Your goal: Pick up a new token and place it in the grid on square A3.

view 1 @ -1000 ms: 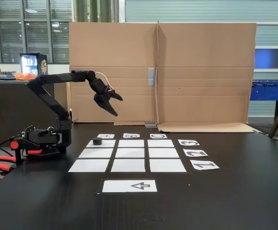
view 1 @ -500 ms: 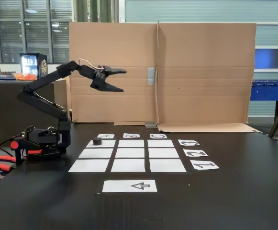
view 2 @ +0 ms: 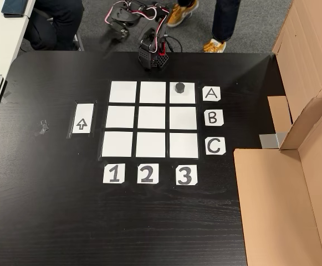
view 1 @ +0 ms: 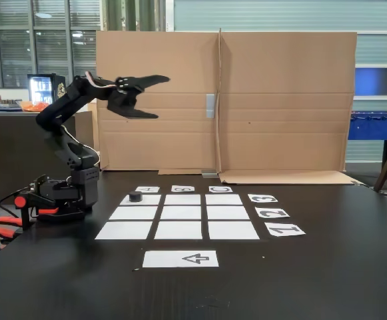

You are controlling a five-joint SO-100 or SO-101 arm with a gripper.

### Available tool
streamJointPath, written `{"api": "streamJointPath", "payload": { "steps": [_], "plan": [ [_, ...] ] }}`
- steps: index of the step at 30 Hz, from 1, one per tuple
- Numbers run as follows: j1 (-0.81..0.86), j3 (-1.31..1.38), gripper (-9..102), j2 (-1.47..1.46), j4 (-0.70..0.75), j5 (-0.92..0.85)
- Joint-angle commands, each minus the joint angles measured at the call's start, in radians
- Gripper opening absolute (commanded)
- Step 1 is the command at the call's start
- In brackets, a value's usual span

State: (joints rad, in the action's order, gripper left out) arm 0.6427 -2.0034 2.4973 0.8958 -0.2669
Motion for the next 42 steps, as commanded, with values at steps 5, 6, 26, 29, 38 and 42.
{"api": "streamJointPath", "payload": {
  "steps": [5, 6, 26, 29, 38, 42],
  "plan": [
    [0.333, -0.003, 40, 0.014, 0.005, 0.055],
    [0.373, -0.026, 40, 0.031, 0.008, 0.055],
    [0.842, -0.499, 39, 0.42, 0.115, 0.055],
    [0.864, -0.569, 27, 0.453, 0.117, 0.057],
    [0.87, -0.706, 19, 0.532, 0.152, 0.057],
    [0.864, -0.807, 21, 0.591, 0.155, 0.055]
  ]
}}
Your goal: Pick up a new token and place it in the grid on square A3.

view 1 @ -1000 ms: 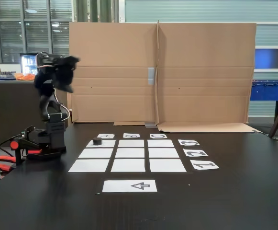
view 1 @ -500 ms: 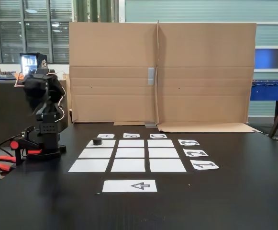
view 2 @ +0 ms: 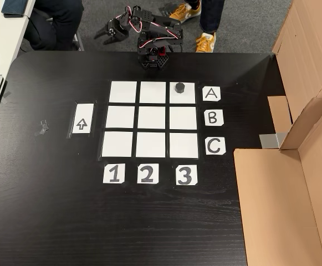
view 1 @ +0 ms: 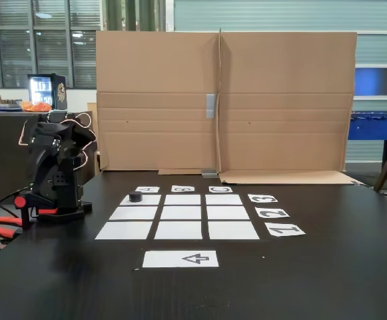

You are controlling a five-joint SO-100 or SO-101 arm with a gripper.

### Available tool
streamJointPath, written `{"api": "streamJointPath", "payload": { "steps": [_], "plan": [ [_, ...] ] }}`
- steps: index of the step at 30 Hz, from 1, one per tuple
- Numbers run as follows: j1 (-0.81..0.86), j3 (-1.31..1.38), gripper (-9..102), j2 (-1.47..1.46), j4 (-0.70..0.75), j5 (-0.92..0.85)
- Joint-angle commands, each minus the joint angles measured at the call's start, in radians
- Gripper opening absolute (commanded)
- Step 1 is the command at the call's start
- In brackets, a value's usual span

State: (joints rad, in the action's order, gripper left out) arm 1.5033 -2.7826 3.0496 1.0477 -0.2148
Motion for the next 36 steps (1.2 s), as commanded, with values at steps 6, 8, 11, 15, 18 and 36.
{"api": "streamJointPath", "payload": {
  "steps": [6, 8, 11, 15, 18, 36],
  "plan": [
    [-0.005, -0.129, 22, 0.089, 0.006, 0.005],
    [-0.011, -0.144, 18, 0.103, 0.011, 0.005],
    [-0.014, -0.146, 13, 0.121, 0.028, 0.005],
    [-0.015, -0.152, 12, 0.156, 0.052, 0.005],
    [-0.015, -0.16, 11, 0.199, 0.075, 0.005],
    [-0.014, -0.172, 0, 0.275, 0.121, 0.006]
  ]
}}
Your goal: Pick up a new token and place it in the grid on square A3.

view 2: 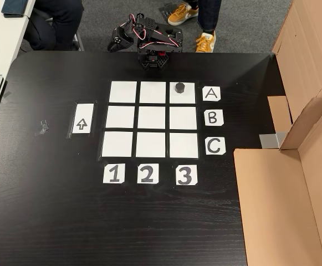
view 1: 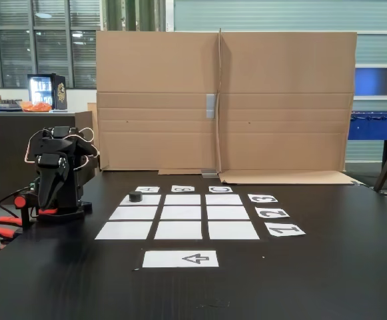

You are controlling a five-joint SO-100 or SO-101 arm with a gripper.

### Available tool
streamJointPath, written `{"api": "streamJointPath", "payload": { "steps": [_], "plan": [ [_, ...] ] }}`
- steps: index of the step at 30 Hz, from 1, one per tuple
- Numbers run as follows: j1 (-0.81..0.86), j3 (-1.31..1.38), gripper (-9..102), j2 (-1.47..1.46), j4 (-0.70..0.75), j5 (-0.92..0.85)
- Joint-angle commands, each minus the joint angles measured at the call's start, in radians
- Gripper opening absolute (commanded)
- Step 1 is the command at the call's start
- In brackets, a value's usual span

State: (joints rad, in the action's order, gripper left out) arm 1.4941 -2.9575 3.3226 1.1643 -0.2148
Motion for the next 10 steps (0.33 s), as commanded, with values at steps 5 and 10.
{"api": "streamJointPath", "payload": {
  "steps": [5, 10],
  "plan": [
    [-0.005, 0.003, -1, 0.002, 0.005, 0.005],
    [-0.006, 0.003, -1, 0.002, 0.006, 0.003]
  ]
}}
